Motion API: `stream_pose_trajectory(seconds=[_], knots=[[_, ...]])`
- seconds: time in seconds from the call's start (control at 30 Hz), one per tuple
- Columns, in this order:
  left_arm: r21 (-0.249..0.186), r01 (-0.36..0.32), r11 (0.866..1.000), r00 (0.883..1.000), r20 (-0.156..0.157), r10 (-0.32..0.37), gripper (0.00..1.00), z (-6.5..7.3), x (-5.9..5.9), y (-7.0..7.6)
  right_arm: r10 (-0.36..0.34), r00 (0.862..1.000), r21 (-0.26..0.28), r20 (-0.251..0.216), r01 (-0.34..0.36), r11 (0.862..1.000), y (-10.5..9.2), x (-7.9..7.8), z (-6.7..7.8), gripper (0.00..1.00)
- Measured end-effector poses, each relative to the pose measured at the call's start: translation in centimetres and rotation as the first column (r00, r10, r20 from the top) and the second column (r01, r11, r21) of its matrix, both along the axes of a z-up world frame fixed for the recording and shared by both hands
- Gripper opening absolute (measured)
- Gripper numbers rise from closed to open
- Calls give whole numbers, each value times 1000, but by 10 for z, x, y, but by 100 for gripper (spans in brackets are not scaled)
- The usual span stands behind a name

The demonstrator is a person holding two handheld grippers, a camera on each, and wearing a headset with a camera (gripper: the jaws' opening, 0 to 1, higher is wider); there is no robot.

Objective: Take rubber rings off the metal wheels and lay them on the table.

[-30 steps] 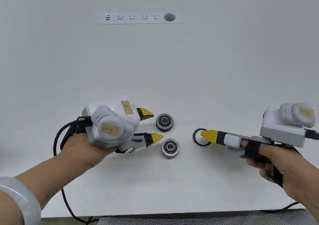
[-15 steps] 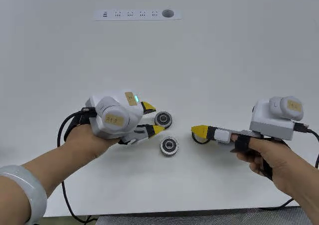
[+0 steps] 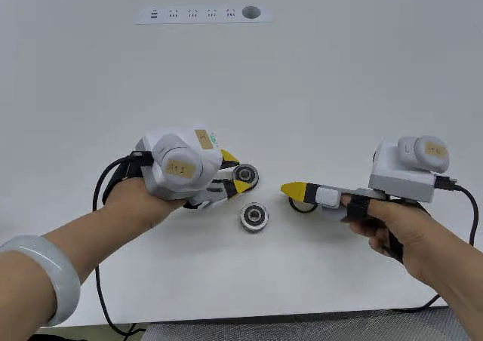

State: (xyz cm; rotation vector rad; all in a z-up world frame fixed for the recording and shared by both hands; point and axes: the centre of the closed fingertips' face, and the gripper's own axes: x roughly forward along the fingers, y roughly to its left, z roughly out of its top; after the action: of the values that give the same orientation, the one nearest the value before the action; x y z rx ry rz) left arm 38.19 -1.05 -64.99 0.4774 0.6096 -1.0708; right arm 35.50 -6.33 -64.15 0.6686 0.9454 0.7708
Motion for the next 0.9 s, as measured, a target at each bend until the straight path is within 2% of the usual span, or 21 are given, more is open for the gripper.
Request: stream_pose_trajectory(seconds=[0.2, 0.53, 0.9], knots=[[7, 7, 1000, 1000, -8, -7, 21, -2, 0, -1, -1, 1000, 3, -1, 1, 1000, 1, 1, 0, 9], [-5, 12, 1000, 1000, -26, -12, 17, -2, -1, -4, -1, 1000, 16, -4, 1, 1000, 7, 4, 0, 9], [1, 13, 1000, 1000, -25, -13, 13, -3, 2, -3, 13, 1000, 34, 16, -13, 999, 18, 14, 5, 12]])
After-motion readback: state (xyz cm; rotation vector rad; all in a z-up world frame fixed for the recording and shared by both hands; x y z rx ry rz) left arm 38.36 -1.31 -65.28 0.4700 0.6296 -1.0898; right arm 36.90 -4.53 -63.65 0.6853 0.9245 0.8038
